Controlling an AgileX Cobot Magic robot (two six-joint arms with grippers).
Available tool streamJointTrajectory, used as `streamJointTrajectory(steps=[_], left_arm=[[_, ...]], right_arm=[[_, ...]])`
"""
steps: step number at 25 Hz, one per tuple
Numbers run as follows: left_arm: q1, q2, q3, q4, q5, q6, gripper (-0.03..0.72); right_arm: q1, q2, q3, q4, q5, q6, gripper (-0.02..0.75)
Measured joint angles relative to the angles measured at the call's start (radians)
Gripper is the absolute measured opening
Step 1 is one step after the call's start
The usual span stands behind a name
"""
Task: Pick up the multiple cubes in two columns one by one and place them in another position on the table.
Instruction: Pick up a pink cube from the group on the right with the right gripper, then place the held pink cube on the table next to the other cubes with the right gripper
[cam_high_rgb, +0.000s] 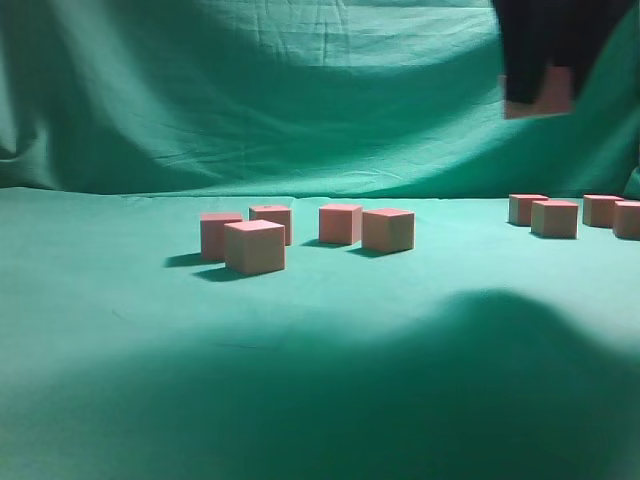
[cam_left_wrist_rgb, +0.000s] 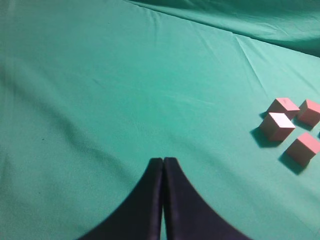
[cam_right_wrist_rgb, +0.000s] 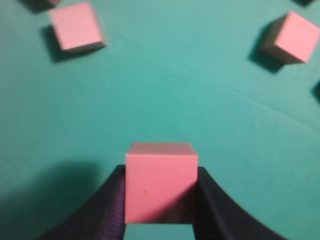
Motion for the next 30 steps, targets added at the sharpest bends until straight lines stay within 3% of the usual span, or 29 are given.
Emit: streamJointTrajectory(steps=[6,11,30], left_arm=[[0.000,0.000,0.000,0.000,0.000,0.000,0.000],[0.000,0.000,0.000,0.000,0.000,0.000,0.000],[0.000,0.000,0.000,0.000,0.000,0.000,0.000]], right_arm=[[0.163,0.000,0.000,0.100,-0.038,-0.210,0.275],[0.245,0.000,0.000,0.176,-0.101,-0.372,0.275],[0.258,0.253,-0.061,0.193,-0.168,-0.452,0.275]])
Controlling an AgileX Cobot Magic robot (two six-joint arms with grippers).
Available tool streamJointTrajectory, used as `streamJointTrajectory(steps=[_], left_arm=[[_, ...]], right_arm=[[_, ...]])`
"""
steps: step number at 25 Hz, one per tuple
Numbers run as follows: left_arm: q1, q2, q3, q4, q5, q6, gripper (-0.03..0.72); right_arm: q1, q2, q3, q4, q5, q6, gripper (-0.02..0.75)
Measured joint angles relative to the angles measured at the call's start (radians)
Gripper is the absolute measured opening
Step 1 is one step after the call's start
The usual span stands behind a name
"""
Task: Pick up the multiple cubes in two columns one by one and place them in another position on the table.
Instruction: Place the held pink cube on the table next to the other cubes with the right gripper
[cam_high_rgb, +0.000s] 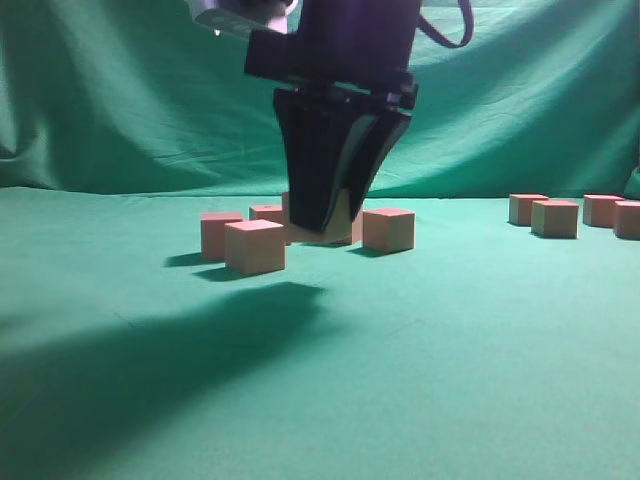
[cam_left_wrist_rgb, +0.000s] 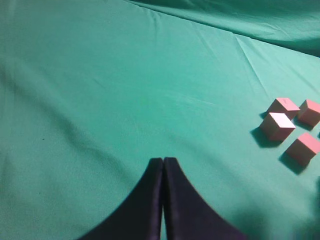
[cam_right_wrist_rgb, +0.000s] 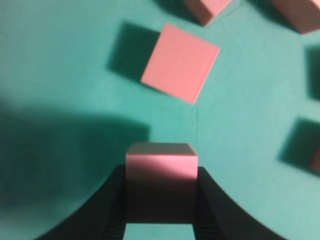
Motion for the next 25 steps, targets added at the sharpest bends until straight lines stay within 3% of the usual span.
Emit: streamJointTrajectory(steps=[21,25], left_arm=[[0.000,0.000,0.000,0.000,0.000,0.000,0.000],[0.000,0.000,0.000,0.000,0.000,0.000,0.000]], right_arm=[[0.000,0.079,-0.031,0.002,-0.032,-0.002,0.275],[0.000,0.080,-0.031,0.002,-0.026,-0.002,0.428]])
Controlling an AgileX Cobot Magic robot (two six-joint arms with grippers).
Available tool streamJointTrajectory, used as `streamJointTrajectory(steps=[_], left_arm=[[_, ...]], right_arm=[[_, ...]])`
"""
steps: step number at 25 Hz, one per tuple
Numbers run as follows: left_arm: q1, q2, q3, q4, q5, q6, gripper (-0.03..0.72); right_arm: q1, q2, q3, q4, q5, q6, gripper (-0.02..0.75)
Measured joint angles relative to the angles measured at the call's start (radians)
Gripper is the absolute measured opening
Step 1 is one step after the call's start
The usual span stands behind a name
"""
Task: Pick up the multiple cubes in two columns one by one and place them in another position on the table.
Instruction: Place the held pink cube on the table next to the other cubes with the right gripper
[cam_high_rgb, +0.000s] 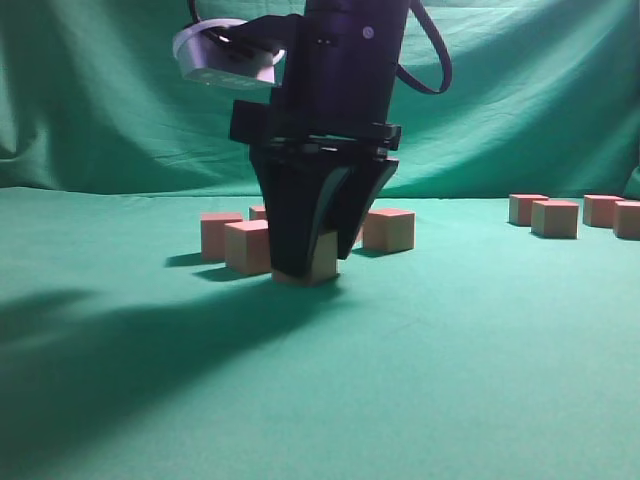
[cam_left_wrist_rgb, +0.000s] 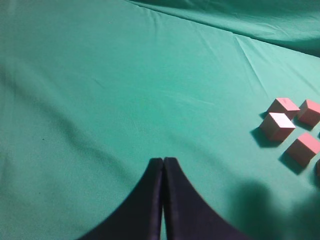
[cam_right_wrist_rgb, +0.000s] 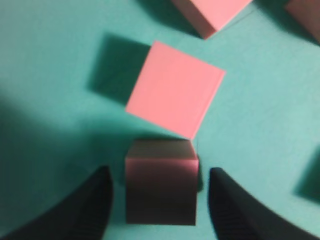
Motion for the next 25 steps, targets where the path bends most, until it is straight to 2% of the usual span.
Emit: streamJointTrajectory(steps=[5,10,11,13,17,22,25], left_arm=[[0.000,0.000,0.000,0.000,0.000,0.000,0.000],[0.000,0.000,0.000,0.000,0.000,0.000,0.000],[0.000,0.000,0.000,0.000,0.000,0.000,0.000],[0.000,0.000,0.000,0.000,0.000,0.000,0.000],[0.000,0.000,0.000,0.000,0.000,0.000,0.000],[0.000,0.000,0.000,0.000,0.000,0.000,0.000],[0.000,0.000,0.000,0.000,0.000,0.000,0.000]], right_arm=[[0.000,0.000,-0.034,0.000,0.074,0.002,0.627],[0.000,0.000,-0.170,0.000,0.234,0.019,0.622],[0.000,0.000,-0.199,0.000,0.267,0.026,0.663],[0.000,0.000,-0.270,-0.004,0.312,0.045,0.644],[0.000,-0.010,-0.359,-0.050,0.325,0.126,0.644],[-0.002,-0.074,-0.365,-0.204,0.339,0.269,0.644],[-0.041,-0.105,-0.365,-0.219,0.343,0.321,0.644]])
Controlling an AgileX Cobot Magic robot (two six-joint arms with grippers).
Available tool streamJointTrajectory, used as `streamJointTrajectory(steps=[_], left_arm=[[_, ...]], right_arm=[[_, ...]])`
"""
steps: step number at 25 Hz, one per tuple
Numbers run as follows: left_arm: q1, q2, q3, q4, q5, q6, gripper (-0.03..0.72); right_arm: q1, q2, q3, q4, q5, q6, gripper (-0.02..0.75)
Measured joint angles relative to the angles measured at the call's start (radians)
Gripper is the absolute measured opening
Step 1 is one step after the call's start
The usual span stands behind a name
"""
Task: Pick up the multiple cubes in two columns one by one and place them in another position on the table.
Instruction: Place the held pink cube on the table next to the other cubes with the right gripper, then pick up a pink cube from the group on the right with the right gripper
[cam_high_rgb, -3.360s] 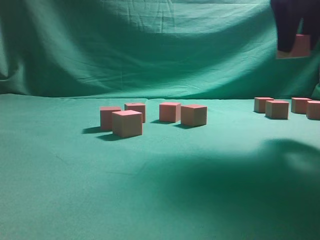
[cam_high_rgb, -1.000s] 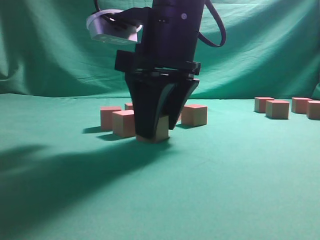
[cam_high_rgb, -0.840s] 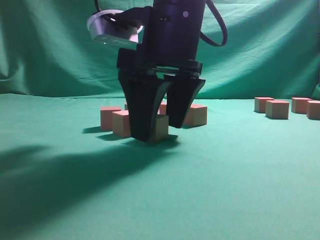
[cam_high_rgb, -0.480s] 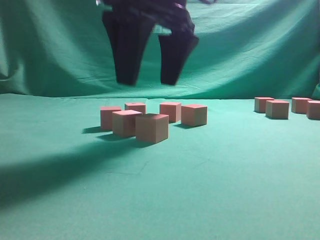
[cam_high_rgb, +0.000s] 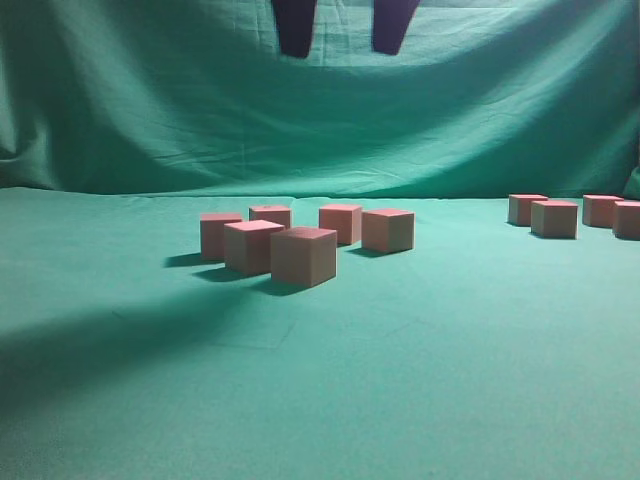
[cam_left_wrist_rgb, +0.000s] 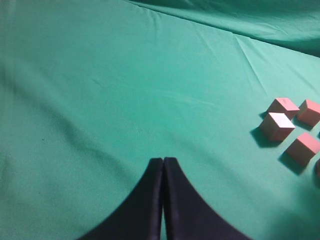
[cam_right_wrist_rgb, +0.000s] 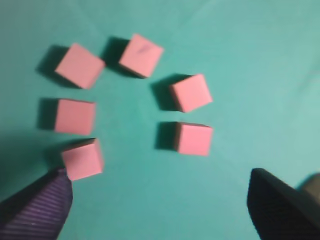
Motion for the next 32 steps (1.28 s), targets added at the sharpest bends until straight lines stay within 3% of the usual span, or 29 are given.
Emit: streamJointTrajectory(steps=[7,9,17,24,32], left_arm=[[0.000,0.000,0.000,0.000,0.000,0.000,0.000],[0.000,0.000,0.000,0.000,0.000,0.000,0.000],[0.000,0.000,0.000,0.000,0.000,0.000,0.000],[0.000,0.000,0.000,0.000,0.000,0.000,0.000],[0.000,0.000,0.000,0.000,0.000,0.000,0.000]], right_arm=[[-0.193,-0.016,0.000,0.054,0.000,0.050,0.644],[-0.254,-0.016,0.000,0.081,0.000,0.053,0.594],[-0.447,-0.009,0.000,0.096,0.002,0.107,0.596],[-0.477,0.117,0.000,0.099,-0.007,0.153,0.596],[-0.477,0.198,0.000,0.071,-0.144,0.240,0.596]])
